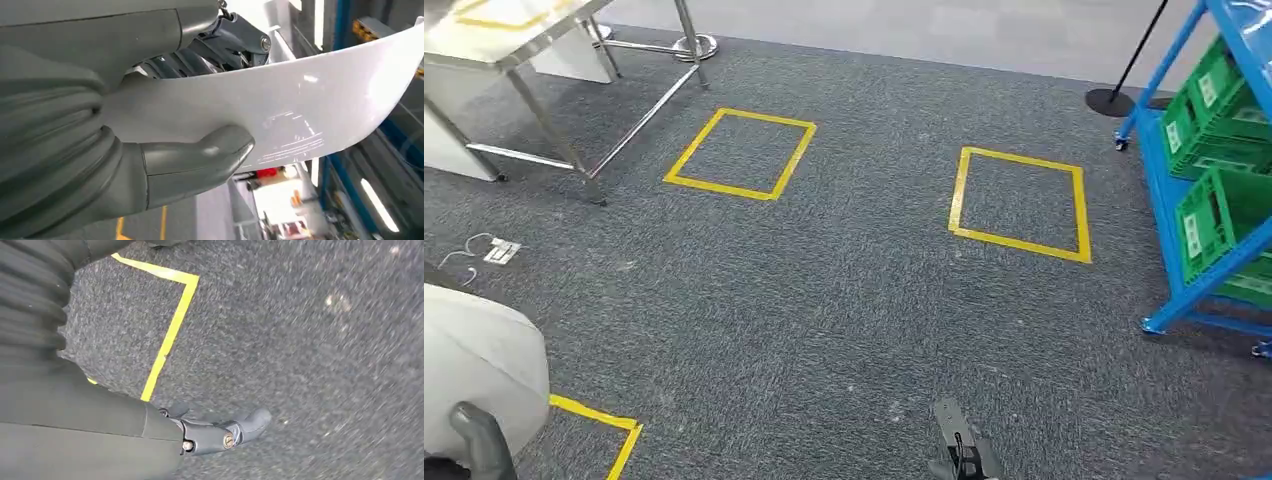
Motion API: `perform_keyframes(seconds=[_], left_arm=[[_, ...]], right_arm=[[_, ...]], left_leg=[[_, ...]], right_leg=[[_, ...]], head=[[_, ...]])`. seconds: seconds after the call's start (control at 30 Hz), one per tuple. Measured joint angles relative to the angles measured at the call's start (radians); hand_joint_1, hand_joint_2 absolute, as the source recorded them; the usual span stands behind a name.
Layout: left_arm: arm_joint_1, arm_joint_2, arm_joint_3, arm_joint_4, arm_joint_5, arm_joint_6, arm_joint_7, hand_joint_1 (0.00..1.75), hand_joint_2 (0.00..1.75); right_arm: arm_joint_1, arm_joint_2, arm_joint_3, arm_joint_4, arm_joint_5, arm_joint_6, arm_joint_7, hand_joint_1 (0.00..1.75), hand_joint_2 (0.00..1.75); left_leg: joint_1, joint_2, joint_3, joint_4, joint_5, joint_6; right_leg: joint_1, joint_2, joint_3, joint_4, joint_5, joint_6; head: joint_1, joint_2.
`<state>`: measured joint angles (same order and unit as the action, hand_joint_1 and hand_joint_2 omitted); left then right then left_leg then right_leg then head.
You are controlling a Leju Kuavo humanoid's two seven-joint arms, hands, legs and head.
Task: Take the parts from the cabinet and place them on the table.
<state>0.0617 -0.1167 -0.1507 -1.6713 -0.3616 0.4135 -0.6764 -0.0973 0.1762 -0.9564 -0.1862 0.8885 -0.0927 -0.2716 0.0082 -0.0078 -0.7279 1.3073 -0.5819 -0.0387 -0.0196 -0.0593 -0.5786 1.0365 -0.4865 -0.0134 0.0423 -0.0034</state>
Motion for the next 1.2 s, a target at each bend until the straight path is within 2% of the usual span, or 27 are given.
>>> perform_keyframes(seconds=[0.07,0.1,0.13,0.23,0.27,0.3,0.33,0.37,0.43,0.47,0.5,0.53,0.57,0.6,0.63,0.7,0.77,0.8,0.83,0.87,0.93,0.97,1.0,1.07,1.1,1.13,1.2], left_arm=[[-0.004,0.0,0.0,0.006,0.0,-0.003,-0.001,1.75,1.75],[-0.009,0.0,0.0,0.008,0.0,-0.005,-0.002,1.75,1.75],[-0.016,0.0,0.0,0.011,0.0,-0.006,-0.002,1.75,1.75],[-0.025,-0.001,-0.001,0.019,0.0,-0.008,-0.005,1.75,1.75],[-0.027,0.0,-0.001,0.022,0.0,-0.008,-0.006,1.75,1.75],[-0.029,-0.002,-0.002,0.023,-0.001,-0.008,-0.006,1.75,1.75],[-0.037,-0.002,-0.002,0.026,0.0,-0.007,-0.007,1.75,1.75],[-0.045,-0.004,-0.003,0.031,0.0,-0.007,-0.008,1.75,1.75],[-0.048,-0.006,-0.006,0.039,0.0,-0.007,-0.007,1.75,1.75],[-0.048,-0.006,-0.006,0.044,0.0,-0.007,-0.007,1.75,1.75],[-0.048,-0.006,-0.006,0.048,0.0,-0.007,-0.007,1.75,1.75],[-0.048,-0.006,-0.006,0.05,0.0,-0.006,-0.007,1.75,1.75],[-0.048,-0.006,-0.006,0.05,0.0,-0.004,-0.007,1.75,1.75],[-0.048,-0.006,-0.006,0.049,0.0,0.001,-0.008,1.75,1.75],[-0.049,-0.008,-0.006,0.049,0.001,0.005,-0.008,1.75,1.75],[-0.049,-0.008,-0.006,0.048,0.0,0.021,-0.01,1.75,1.75],[-0.047,-0.008,-0.005,0.049,-0.014,0.051,-0.013,1.75,1.75],[-0.047,-0.008,-0.004,0.05,-0.018,0.057,-0.013,1.75,1.75],[-0.051,-0.008,-0.004,0.051,-0.018,0.06,-0.014,1.75,1.75],[-0.057,-0.008,-0.004,0.054,-0.018,0.061,-0.015,1.75,1.75],[-0.06,-0.008,-0.004,0.06,-0.017,0.061,-0.014,1.75,1.75],[-0.06,-0.008,-0.004,0.064,-0.014,0.061,-0.013,1.75,1.75],[-0.06,-0.008,-0.004,0.066,-0.012,0.058,-0.01,1.75,1.75],[-0.062,-0.008,-0.004,0.068,-0.012,0.057,-0.008,1.75,1.75],[-0.065,-0.008,-0.004,0.068,-0.012,0.056,-0.007,1.75,1.75],[-0.069,-0.008,-0.004,0.068,-0.012,0.056,-0.005,1.75,1.75],[-0.072,-0.008,-0.004,0.067,-0.017,0.055,0.0,1.75,1.75]], right_arm=[[-0.001,0.0,0.0,0.0,-0.002,0.0,-0.002,0.0,1.75],[0.0,0.0,0.0,0.0,-0.003,0.0,-0.003,0.0,1.75],[0.001,-0.001,0.0,0.0,-0.006,0.0,-0.005,0.0,1.75],[0.001,-0.002,0.0,0.0,-0.006,0.001,-0.013,0.0,1.75],[-0.002,-0.002,0.0,0.0,-0.006,0.002,-0.015,0.0,1.75],[-0.003,-0.003,0.0,0.0,-0.005,0.003,-0.014,0.0,1.75],[-0.002,-0.003,0.0,0.0,-0.005,0.003,-0.015,0.0,1.75],[-0.001,-0.003,0.0,0.0,-0.001,0.003,-0.013,0.0,1.75],[0.005,-0.006,0.0,0.0,0.001,0.004,-0.013,0.0,1.75],[0.008,-0.007,0.0,0.0,0.002,0.004,-0.013,0.0,1.75],[0.009,-0.008,0.0,0.0,0.003,0.006,-0.013,0.0,1.75],[0.008,-0.008,0.0,0.0,0.005,0.006,-0.013,0.0,1.75],[0.007,-0.01,0.0,0.0,0.008,0.006,-0.013,0.0,1.75],[0.007,-0.011,0.0,0.0,0.009,0.008,-0.013,0.0,1.75],[0.007,-0.012,0.0,0.0,0.01,0.009,-0.013,0.0,1.75],[0.007,-0.012,0.0,0.0,0.011,0.009,-0.014,0.0,1.75],[0.003,-0.011,0.0,0.0,0.013,0.008,-0.013,0.0,1.75],[0.0,-0.009,0.0,0.0,0.018,0.009,-0.013,0.0,1.75],[-0.002,-0.01,0.0,0.0,0.021,0.008,-0.013,0.0,1.75],[-0.003,-0.01,0.0,0.0,0.022,0.008,-0.012,0.0,1.75],[-0.002,-0.01,0.0,0.0,0.024,0.008,-0.012,0.0,1.75],[-0.003,-0.01,0.0,0.0,0.025,0.008,-0.012,0.0,1.75],[-0.005,-0.01,0.0,0.0,0.027,0.008,-0.012,0.0,1.75],[-0.01,-0.01,0.002,0.0,0.028,0.009,-0.012,0.0,1.75],[-0.013,-0.01,0.002,0.0,0.03,0.009,-0.011,0.0,1.75],[-0.014,-0.01,0.003,0.0,0.031,0.009,-0.008,0.0,1.75],[-0.017,-0.01,0.006,0.0,0.035,0.01,-0.004,0.0,1.75]], left_leg=[[-0.001,0.018,0.084,-0.151,0.079,0.006],[-0.003,0.058,0.131,-0.235,0.107,0.013],[-0.013,0.097,0.142,-0.263,0.095,0.022],[-0.015,0.058,0.13,-0.262,0.1,0.038],[-0.013,0.043,0.135,-0.269,0.104,0.046],[-0.005,0.032,0.144,-0.275,0.109,0.052],[-0.001,0.022,0.143,-0.275,0.112,0.058],[-0.001,0.011,0.141,-0.275,0.115,0.064],[-0.001,-0.018,0.138,-0.274,0.116,0.065],[-0.002,-0.034,0.138,-0.273,0.116,0.065],[-0.002,-0.051,0.138,-0.272,0.116,0.065],[-0.001,-0.066,0.139,-0.271,0.116,0.064],[-0.001,-0.081,0.14,-0.27,0.116,0.061],[0.0,-0.093,0.14,-0.267,0.115,0.057],[-0.002,-0.102,0.135,-0.266,0.115,0.051],[0.001,-0.13,0.125,-0.267,0.12,0.034],[0.003,-0.155,0.114,-0.277,0.126,0.017],[0.002,-0.123,0.117,-0.268,0.122,0.015],[-0.003,-0.059,0.104,-0.24,0.101,0.012],[-0.002,-0.024,0.074,-0.182,0.063,0.008],[0.002,-0.005,-0.002,-0.029,-0.008,0.0],[0.003,-0.004,-0.026,0.021,-0.018,-0.003],[0.003,-0.003,-0.024,0.018,-0.003,-0.005],[0.004,0.014,0.048,-0.115,0.074,-0.005],[0.004,0.043,0.101,-0.209,0.111,-0.002],[-0.001,0.094,0.124,-0.263,0.106,0.008],[-0.004,0.069,0.127,-0.261,0.112,0.025]], right_leg=[[0.0,-0.026,0.006,0.0,-0.004,0.004],[0.002,-0.038,0.011,0.0,-0.007,0.009],[0.011,-0.047,0.013,0.003,-0.012,0.016],[0.008,-0.076,0.021,-0.002,-0.012,0.032],[0.008,-0.087,0.026,-0.003,-0.016,0.041],[0.0,-0.047,0.023,0.012,-0.024,0.05],[0.0,0.003,0.005,0.049,-0.054,0.053],[-0.001,0.034,-0.028,0.121,-0.093,0.055],[-0.001,0.052,-0.103,0.267,-0.147,0.059],[0.0,0.054,-0.126,0.301,-0.146,0.059],[0.0,0.054,-0.122,0.28,-0.118,0.058],[-0.001,0.057,-0.099,0.221,-0.076,0.056],[-0.002,0.067,-0.059,0.129,-0.025,0.053],[-0.005,0.098,-0.02,0.041,0.014,0.051],[-0.008,0.15,-0.005,0.007,-0.004,0.046],[-0.003,0.13,-0.005,-0.002,-0.002,0.044],[-0.002,0.105,0.004,-0.008,0.002,0.028],[-0.009,0.086,0.009,-0.018,0.008,0.019],[-0.007,0.078,0.012,-0.02,0.008,0.013],[-0.004,0.063,0.013,-0.02,0.006,0.003],[-0.001,0.032,0.013,-0.019,0.003,0.0],[0.0,0.017,0.012,-0.019,0.002,-0.001],[0.0,0.002,0.013,-0.019,0.001,0.001],[-0.001,-0.026,0.017,-0.016,-0.003,0.006],[-0.001,-0.038,0.02,-0.013,-0.008,0.011],[0.003,-0.047,0.022,-0.01,-0.012,0.017],[0.01,-0.062,0.026,-0.006,-0.018,0.03]], head=[[0.0,0.0],[0.0,0.0],[-0.001,0.0],[0.003,0.0],[0.002,0.0],[0.005,0.0],[0.008,0.0],[0.013,0.0],[0.014,0.0],[0.014,0.0],[0.014,0.0],[0.014,0.0],[0.014,0.0],[0.014,0.0],[0.013,0.0],[0.014,0.0],[0.013,0.0],[0.014,0.0],[0.008,0.0],[0.004,0.0],[0.003,0.0],[0.004,0.0],[0.004,0.0],[0.004,0.0],[0.003,0.0],[0.003,0.0],[0.008,0.0]])
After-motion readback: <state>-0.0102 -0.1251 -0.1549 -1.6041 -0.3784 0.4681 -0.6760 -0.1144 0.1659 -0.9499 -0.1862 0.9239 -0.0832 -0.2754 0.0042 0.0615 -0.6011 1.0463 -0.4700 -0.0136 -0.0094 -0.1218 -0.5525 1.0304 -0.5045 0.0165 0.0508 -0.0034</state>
